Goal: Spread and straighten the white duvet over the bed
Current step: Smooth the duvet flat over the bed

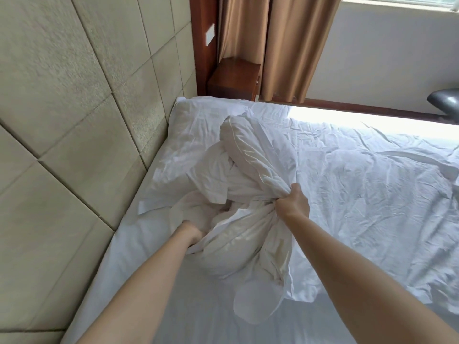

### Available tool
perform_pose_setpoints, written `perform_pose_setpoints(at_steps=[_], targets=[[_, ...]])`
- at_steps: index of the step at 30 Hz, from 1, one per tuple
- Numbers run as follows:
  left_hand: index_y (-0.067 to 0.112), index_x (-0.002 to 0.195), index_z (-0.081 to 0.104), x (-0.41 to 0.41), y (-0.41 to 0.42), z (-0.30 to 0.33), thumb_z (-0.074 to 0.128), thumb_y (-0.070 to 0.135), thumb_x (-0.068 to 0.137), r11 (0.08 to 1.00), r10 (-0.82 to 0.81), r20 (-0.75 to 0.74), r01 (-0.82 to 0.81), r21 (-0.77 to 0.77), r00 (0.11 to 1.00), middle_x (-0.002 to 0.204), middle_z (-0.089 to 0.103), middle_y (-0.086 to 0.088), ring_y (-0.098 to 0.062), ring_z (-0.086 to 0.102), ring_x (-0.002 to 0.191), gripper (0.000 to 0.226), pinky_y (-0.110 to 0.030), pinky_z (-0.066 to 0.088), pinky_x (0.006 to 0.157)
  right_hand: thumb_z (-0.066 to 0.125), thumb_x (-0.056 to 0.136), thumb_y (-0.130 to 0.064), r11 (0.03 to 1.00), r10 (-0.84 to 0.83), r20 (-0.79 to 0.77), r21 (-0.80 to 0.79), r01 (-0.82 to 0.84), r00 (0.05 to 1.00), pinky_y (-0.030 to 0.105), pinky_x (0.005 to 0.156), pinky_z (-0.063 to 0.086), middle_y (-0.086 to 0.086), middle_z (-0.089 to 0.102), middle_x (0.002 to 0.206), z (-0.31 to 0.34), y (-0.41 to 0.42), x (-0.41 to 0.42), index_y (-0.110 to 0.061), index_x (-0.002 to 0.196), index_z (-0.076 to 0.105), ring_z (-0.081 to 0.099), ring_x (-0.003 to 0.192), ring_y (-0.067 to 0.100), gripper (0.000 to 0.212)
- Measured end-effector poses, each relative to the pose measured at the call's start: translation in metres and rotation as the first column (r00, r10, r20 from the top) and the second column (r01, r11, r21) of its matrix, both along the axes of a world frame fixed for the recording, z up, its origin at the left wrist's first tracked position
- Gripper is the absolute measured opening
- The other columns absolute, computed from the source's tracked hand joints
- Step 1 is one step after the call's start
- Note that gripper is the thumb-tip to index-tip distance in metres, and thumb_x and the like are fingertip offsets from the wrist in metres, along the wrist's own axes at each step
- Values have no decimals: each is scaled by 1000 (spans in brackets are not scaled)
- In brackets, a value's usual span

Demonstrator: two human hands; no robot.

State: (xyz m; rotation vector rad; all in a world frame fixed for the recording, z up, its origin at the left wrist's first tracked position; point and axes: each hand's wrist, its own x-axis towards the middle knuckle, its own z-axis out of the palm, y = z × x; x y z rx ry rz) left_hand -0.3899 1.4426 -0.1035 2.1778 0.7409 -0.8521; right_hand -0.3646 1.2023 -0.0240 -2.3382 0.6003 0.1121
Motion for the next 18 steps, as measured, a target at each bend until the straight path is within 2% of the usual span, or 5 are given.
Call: perform_pose_setpoints(at_steps=[3, 6, 9, 14, 18], targets=[[14, 152, -8, 7, 11, -17, 52, 32, 93, 995, 61, -45, -57, 86, 997, 153, 27, -12, -30, 36, 135, 86, -40, 33, 111, 52, 87, -13, 1000, 25, -4, -10, -25, 1000, 34, 68, 41, 6, 52, 89, -9, 6, 1, -13, 114, 42, 51, 81, 28, 29], [12, 150, 11, 12, 22, -16, 51, 25, 91, 942, -142, -2, 135, 308, 990, 144, 38, -13, -30, 42, 130, 73, -40, 40, 102, 53, 88, -15, 998, 56, -22, -22, -56, 998, 34, 67, 42, 6, 52, 88, -18, 17, 3, -13, 113, 41, 52, 81, 28, 28], [21, 146, 24, 22, 37, -23, 51, 25, 90, 905, -259, -25, 251, 344, 966, 144, 30, -10, -31, 34, 133, 63, -42, 38, 103, 51, 88, -14, 996, 74, -64, -35, -77, 995, 35, 67, 42, 7, 52, 90, -29, 30, 8, -12, 113, 40, 52, 81, 28, 27], [30, 151, 12, 42, 66, -55, 68, 37, 83, 990, -102, 65, 95, 104, 993, 152, 2, -11, -37, 25, 137, 89, -44, 34, 109, 49, 90, -14, 996, 71, -145, -51, -79, 987, 34, 69, 41, 9, 53, 96, -52, 53, 27, -11, 113, 40, 50, 84, 28, 25], [27, 152, -2, 48, 86, -81, 87, 31, 65, 943, 282, 44, -268, -198, 958, 152, 20, -12, -34, 38, 132, 124, -43, 46, 99, 46, 90, -13, 995, 66, -183, -55, -77, 981, 34, 67, 41, 8, 54, 91, -75, 69, 31, -11, 110, 42, 53, 83, 28, 20]])
